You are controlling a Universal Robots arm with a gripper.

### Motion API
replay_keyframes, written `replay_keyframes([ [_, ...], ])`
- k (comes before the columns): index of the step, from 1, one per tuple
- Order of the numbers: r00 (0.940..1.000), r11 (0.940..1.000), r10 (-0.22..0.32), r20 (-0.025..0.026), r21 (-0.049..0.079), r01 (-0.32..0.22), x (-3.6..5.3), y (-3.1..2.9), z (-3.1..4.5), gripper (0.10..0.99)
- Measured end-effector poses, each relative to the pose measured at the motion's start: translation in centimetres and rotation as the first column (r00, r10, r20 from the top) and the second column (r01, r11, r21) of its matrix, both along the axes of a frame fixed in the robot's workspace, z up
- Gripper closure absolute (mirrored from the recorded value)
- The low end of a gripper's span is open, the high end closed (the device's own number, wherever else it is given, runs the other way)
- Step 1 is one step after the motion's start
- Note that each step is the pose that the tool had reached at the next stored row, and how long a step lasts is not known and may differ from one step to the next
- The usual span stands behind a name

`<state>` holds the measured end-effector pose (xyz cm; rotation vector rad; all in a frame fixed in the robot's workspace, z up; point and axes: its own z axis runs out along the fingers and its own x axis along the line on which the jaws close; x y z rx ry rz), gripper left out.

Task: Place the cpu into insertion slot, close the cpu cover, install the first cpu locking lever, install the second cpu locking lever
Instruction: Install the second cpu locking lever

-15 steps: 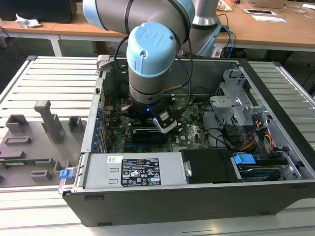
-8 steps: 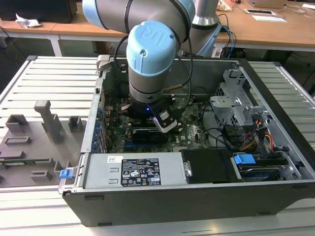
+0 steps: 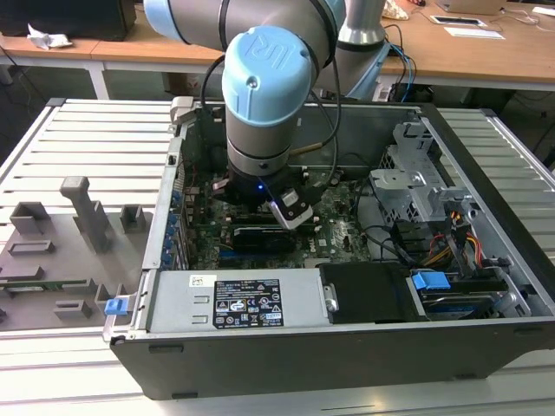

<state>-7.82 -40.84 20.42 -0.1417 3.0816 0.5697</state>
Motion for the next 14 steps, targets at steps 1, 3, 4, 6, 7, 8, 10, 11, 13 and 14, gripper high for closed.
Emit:
replay_keyframes([
  [1, 1.0000, 1.0000, 0.000, 0.0000, 0.000, 0.000, 0.00, 0.00, 0.15, 0.980],
  [3, 1.0000, 1.0000, 0.000, -0.0001, 0.000, 0.000, 0.00, 0.00, 0.57, 0.980],
  [4, 1.0000, 1.0000, 0.000, 0.0000, 0.000, 0.000, 0.00, 0.00, 0.67, 0.980],
  [6, 1.0000, 1.0000, 0.000, 0.0000, 0.000, 0.000, 0.00, 0.00, 0.85, 0.980],
  [7, 1.0000, 1.0000, 0.000, 0.0000, 0.000, 0.000, 0.00, 0.00, 0.91, 0.980],
  [8, 1.0000, 1.0000, 0.000, 0.0000, 0.000, 0.000, 0.00, 0.00, 0.98, 0.980],
  [10, 1.0000, 1.0000, 0.000, 0.0001, 0.000, 0.000, 0.00, 0.01, 1.02, 0.980],
  [11, 1.0000, 1.0000, 0.000, 0.0001, 0.000, 0.000, 0.00, 0.01, 1.02, 0.980],
  [13, 1.0000, 1.0000, 0.000, 0.0000, 0.000, 0.000, 0.00, 0.00, 1.04, 0.980],
  [14, 1.0000, 1.0000, 0.000, 0.0000, 0.000, 0.000, 0.00, 0.00, 1.04, 0.980],
])
